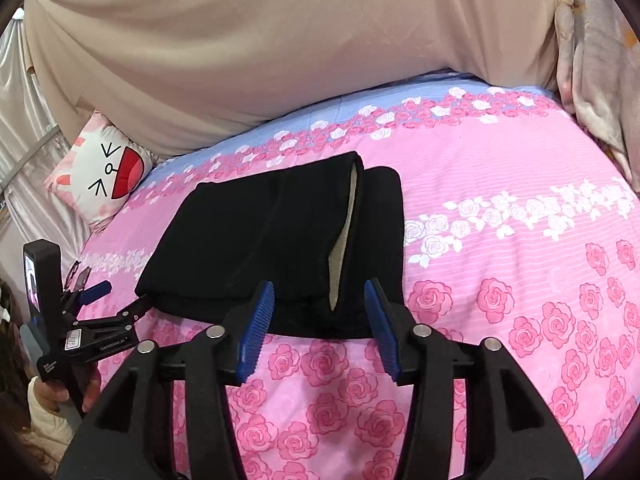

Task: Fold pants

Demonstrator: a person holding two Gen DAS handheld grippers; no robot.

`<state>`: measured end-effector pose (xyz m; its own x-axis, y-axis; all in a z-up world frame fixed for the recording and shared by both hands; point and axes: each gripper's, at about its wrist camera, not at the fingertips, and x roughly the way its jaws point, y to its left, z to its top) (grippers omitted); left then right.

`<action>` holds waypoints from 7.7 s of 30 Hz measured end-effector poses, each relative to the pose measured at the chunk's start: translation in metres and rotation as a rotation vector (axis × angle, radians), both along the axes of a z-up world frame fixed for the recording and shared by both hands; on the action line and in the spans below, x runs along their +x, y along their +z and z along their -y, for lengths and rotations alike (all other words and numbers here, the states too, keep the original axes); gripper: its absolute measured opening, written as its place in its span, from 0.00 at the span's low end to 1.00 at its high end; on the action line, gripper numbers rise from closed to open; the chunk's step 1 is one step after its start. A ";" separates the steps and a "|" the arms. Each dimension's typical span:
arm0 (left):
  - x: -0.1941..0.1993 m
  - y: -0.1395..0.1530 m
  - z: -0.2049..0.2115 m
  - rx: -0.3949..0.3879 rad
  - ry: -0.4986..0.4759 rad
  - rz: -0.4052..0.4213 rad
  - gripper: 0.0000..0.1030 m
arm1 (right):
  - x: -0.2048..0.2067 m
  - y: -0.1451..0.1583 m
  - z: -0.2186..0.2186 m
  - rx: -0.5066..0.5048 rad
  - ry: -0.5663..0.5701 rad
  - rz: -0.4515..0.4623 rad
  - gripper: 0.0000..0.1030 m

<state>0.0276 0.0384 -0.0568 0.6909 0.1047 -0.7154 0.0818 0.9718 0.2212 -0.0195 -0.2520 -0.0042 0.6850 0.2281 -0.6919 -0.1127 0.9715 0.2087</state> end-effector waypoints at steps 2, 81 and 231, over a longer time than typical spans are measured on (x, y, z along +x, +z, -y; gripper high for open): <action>0.000 0.001 0.000 -0.010 0.008 -0.003 0.89 | -0.001 0.001 -0.006 -0.026 -0.003 0.009 0.59; 0.147 -0.020 -0.081 -0.784 -0.240 -0.662 0.95 | 0.099 -0.059 0.076 0.493 0.164 -0.384 0.95; 0.112 0.075 0.027 -0.102 0.018 0.265 0.90 | 0.113 0.066 -0.028 -0.063 -0.139 0.351 0.95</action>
<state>0.1396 0.0117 0.0185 0.8538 0.0555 -0.5176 0.0167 0.9909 0.1338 0.0937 -0.2239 0.0615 0.9041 0.0809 -0.4197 -0.0328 0.9922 0.1205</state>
